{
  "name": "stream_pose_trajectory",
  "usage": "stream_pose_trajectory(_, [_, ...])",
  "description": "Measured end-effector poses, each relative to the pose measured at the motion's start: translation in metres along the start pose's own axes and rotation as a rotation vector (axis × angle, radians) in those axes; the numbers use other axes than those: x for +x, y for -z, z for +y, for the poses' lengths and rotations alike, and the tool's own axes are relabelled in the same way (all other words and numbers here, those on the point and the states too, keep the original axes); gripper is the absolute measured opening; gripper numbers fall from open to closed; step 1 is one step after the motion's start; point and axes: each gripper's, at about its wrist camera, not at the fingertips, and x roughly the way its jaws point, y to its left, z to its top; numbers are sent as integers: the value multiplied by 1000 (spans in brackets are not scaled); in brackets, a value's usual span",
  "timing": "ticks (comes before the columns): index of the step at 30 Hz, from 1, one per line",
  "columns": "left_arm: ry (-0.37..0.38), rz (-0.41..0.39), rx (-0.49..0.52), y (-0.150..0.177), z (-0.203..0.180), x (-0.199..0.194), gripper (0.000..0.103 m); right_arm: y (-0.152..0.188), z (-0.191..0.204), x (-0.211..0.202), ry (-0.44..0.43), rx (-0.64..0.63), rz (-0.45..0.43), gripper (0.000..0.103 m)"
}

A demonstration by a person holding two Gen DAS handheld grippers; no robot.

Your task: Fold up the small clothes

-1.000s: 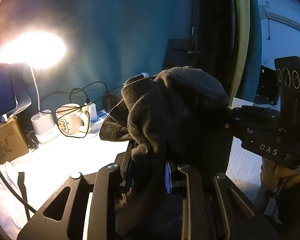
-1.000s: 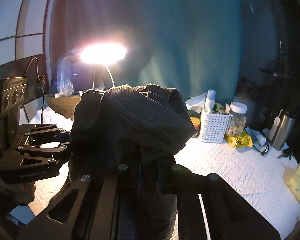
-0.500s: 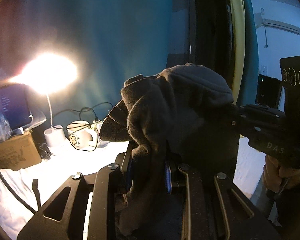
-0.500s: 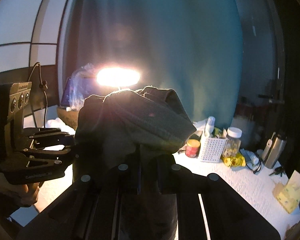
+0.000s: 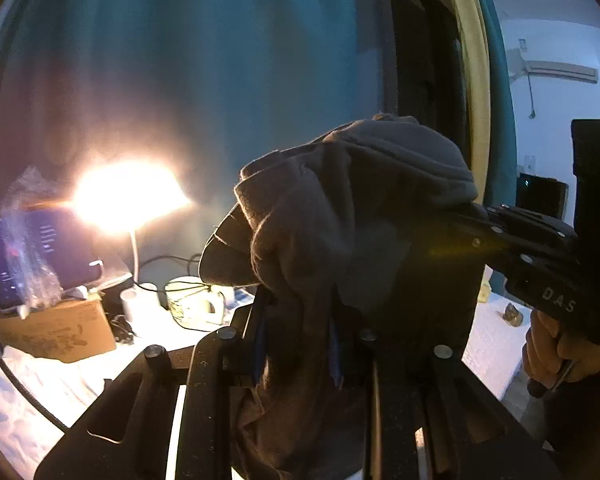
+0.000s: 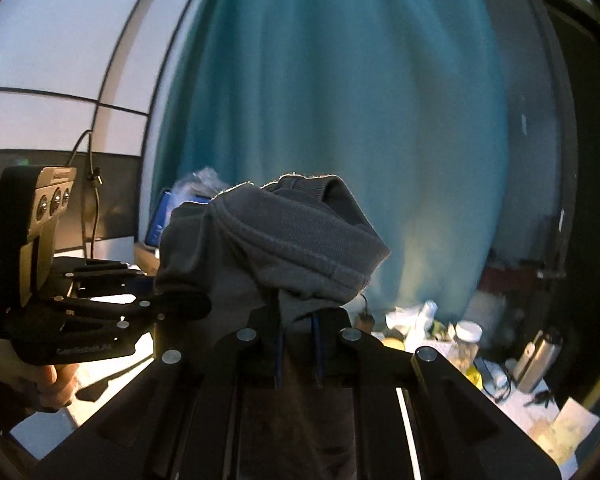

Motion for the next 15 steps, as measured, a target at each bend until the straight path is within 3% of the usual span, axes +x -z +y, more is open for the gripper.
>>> stream_pose_trajectory(15, [-168,-74,34,-9,40,-66,23,-38,75,-13,-120,-92,-77,12])
